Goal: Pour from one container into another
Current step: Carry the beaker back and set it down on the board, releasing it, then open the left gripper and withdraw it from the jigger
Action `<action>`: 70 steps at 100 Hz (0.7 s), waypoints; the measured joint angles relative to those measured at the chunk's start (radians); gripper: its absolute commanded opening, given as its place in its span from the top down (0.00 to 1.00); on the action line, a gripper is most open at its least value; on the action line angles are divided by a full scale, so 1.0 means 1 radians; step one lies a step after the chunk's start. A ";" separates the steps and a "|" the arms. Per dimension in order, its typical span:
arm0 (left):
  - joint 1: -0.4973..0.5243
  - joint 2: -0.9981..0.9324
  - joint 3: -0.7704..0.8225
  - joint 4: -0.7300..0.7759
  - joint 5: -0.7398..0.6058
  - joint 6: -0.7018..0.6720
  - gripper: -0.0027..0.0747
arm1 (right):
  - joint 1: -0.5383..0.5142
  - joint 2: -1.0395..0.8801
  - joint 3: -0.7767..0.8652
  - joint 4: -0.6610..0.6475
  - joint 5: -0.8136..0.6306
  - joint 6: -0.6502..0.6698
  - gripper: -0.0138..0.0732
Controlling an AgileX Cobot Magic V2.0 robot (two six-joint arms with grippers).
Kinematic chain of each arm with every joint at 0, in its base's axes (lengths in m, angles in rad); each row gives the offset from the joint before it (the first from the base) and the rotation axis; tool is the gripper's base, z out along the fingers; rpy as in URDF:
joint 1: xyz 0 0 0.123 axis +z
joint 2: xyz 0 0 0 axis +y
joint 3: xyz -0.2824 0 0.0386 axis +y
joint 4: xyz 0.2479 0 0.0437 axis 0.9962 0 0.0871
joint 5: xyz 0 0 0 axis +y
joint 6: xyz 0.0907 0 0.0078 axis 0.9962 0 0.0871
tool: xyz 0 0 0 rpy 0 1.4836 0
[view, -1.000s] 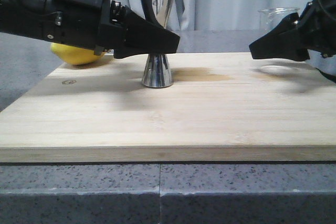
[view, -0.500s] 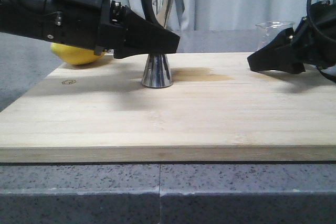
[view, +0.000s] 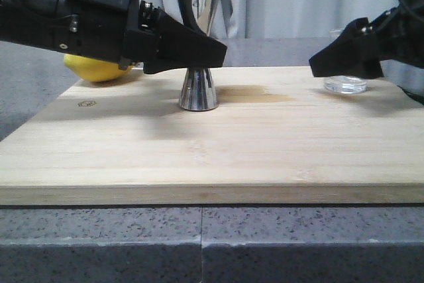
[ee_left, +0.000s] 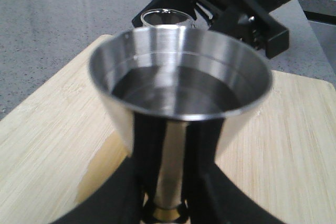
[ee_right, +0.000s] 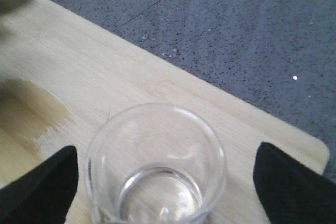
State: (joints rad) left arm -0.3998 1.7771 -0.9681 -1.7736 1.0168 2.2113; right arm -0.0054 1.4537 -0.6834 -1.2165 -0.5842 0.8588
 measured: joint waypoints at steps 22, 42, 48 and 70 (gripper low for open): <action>0.000 0.000 0.000 0.000 0.000 0.000 0.81 | 0.000 -0.171 0.000 -0.181 0.026 0.286 0.13; 0.000 0.000 0.000 0.000 0.000 0.000 0.81 | 0.000 -0.312 0.000 -0.417 0.066 0.579 0.13; 0.000 0.000 0.000 0.000 0.000 0.000 0.81 | 0.000 -0.355 0.000 -0.491 0.070 0.689 0.13; 0.000 0.000 0.000 0.000 0.000 0.000 0.81 | 0.000 -0.475 0.000 -0.627 0.036 0.944 0.13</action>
State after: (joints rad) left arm -0.3998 1.7771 -0.9681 -1.7736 1.0168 2.2113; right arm -0.0054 0.9788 -0.6834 -1.8436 -0.5479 1.8030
